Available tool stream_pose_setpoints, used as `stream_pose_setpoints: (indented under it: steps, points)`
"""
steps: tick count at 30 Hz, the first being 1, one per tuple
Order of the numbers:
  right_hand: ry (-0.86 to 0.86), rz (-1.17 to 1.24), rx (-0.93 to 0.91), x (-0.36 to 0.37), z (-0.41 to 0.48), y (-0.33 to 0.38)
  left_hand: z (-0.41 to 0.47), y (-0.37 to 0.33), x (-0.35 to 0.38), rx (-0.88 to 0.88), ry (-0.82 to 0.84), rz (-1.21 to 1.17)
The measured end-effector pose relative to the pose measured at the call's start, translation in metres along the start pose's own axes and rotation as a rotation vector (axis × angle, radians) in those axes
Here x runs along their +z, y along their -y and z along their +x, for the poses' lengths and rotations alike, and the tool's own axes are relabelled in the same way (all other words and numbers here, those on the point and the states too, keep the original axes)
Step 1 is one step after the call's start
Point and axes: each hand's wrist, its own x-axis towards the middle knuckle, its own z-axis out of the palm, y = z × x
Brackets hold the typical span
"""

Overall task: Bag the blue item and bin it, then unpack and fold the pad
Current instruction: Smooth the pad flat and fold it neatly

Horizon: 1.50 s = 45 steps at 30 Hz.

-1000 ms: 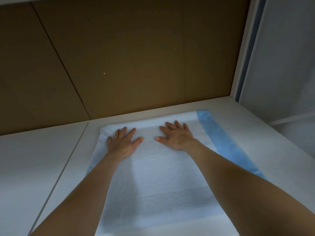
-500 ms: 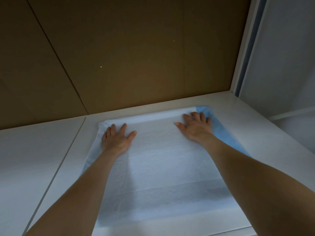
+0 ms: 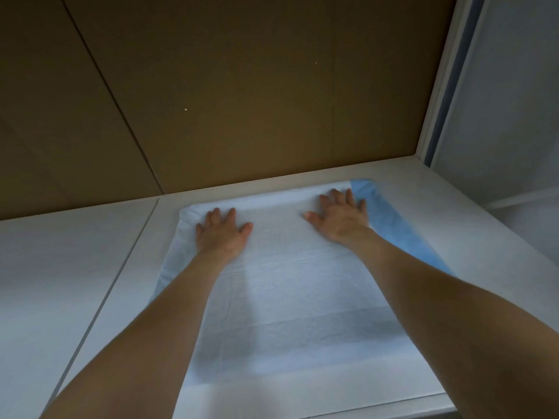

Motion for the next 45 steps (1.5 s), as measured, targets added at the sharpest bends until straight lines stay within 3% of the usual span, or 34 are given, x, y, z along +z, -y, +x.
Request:
stream_pose_setpoints:
  steps: [4,9,16,20,27,35,45]
  points:
    - [0.067,-0.005,-0.149,0.003,-0.005,0.014,-0.002,-0.009,0.003,0.09,0.047,-0.025]
    - [0.038,-0.016,0.012,0.005,-0.001,-0.01,0.007,0.021,0.005,0.034,0.03,-0.018]
    - [0.051,-0.029,0.047,0.006,0.003,-0.011,0.014,0.027,0.006,0.071,0.052,-0.032]
    - [0.09,-0.032,0.079,-0.002,0.002,-0.004,0.008,0.027,0.002,0.007,0.047,-0.012]
    - [0.105,-0.062,-0.176,0.008,-0.009,0.036,-0.01,-0.025,0.006,0.223,0.057,0.036]
    - [0.092,-0.042,-0.02,0.0,-0.015,0.002,-0.011,0.024,0.002,0.027,0.08,-0.002]
    - [0.08,-0.044,0.041,0.005,-0.015,-0.021,-0.01,0.023,0.005,0.02,0.087,0.015]
